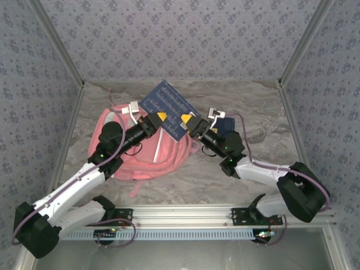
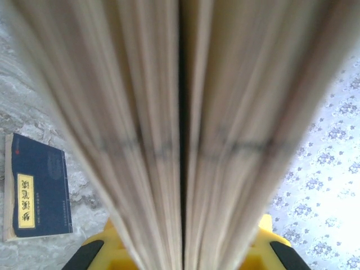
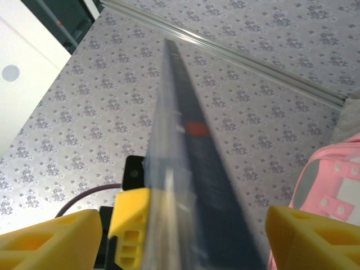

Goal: Pack the student bag

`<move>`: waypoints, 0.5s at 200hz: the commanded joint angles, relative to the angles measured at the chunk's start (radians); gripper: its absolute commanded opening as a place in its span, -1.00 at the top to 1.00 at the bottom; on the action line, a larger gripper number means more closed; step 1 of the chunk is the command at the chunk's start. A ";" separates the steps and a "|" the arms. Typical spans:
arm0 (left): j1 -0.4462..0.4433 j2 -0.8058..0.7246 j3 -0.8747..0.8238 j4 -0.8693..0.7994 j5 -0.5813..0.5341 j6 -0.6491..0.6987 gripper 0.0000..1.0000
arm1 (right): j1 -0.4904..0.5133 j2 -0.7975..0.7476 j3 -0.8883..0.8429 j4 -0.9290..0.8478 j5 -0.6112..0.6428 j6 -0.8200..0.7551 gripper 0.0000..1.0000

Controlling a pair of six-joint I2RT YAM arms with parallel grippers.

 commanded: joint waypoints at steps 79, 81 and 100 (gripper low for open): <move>-0.016 -0.006 -0.020 0.071 -0.048 0.028 1.00 | 0.038 0.068 0.053 0.113 0.037 0.011 0.00; -0.017 -0.005 -0.019 0.071 -0.048 0.028 1.00 | 0.038 0.070 0.051 0.114 0.038 0.011 0.02; -0.018 -0.006 -0.021 0.074 -0.051 0.029 1.00 | 0.039 0.070 0.043 0.110 0.046 0.011 0.20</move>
